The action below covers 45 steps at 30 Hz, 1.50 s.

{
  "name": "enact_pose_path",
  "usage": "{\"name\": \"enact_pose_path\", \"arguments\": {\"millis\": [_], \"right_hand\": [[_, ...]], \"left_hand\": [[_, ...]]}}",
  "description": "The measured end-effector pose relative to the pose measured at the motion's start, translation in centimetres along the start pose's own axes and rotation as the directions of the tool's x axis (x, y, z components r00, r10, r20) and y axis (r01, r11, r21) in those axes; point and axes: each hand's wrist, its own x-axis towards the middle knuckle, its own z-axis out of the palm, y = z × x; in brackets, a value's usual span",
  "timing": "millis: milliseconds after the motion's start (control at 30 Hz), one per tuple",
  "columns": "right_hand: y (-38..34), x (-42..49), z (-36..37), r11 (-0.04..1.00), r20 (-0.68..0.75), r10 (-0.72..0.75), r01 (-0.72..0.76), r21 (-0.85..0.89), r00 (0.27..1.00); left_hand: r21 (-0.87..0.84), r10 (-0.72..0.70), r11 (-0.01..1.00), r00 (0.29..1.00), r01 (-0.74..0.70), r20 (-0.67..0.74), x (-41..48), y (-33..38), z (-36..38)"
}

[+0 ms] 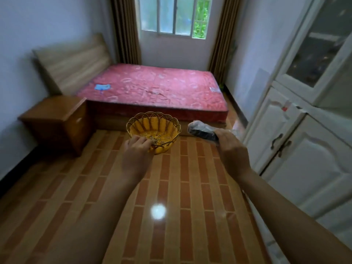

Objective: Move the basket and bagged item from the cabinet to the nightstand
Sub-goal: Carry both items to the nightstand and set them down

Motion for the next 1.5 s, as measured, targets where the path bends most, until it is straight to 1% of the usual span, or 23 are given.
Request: {"name": "enact_pose_path", "arguments": {"millis": [100,267,500,667,767,867,1033,1267,1367,1500], "right_hand": [[-3.8,2.7,2.1,0.995,-0.027,-0.07,0.072,0.073,0.997],[-9.1,6.2,3.8,0.97,-0.124,-0.191,0.206,0.128,0.974],[-13.8,9.9,8.3,0.922,-0.112,-0.276,0.296,0.25,0.955],[-16.4,12.9,13.0,0.898,-0.123,-0.315,0.337,0.283,0.941],[-17.3,15.3,16.5,0.882,-0.118,-0.345,0.364,0.298,0.931],[-17.7,18.7,20.9,0.872,-0.113,-0.35,0.367,0.323,0.93],[-18.1,25.9,27.6,0.844,-0.121,-0.398,0.415,0.34,0.909],[-19.0,34.9,34.8,0.8,-0.137,-0.397,0.415,0.432,0.908],[-19.4,38.0,37.7,0.783,-0.165,-0.404,0.433,0.447,0.9],[-20.4,41.9,41.9,0.772,-0.168,-0.397,0.427,0.47,0.902]], "left_hand": [[0.052,-0.049,0.997,0.998,0.05,-0.028,-0.6,-3.6,-1.8],[0.1,-0.15,0.983,0.987,0.156,-0.065,-1.5,-8.7,-4.1],[0.149,-0.273,0.946,0.956,0.287,-0.107,-2.3,-14.6,-5.1],[0.17,-0.343,0.918,0.932,0.359,-0.114,-1.1,-18.7,-4.2],[0.181,-0.375,0.902,0.919,0.392,-0.122,1.0,-21.6,-3.1],[0.2,-0.377,0.896,0.917,0.397,-0.132,4.0,-24.8,-1.6],[0.189,-0.405,0.884,0.902,0.428,-0.151,11.2,-29.9,0.9],[0.193,-0.413,0.872,0.888,0.45,-0.203,19.5,-35.2,3.0],[0.195,-0.413,0.873,0.89,0.448,-0.196,22.0,-37.6,4.0],[0.167,-0.444,0.86,0.869,0.482,-0.217,25.3,-41.3,5.7]]}}
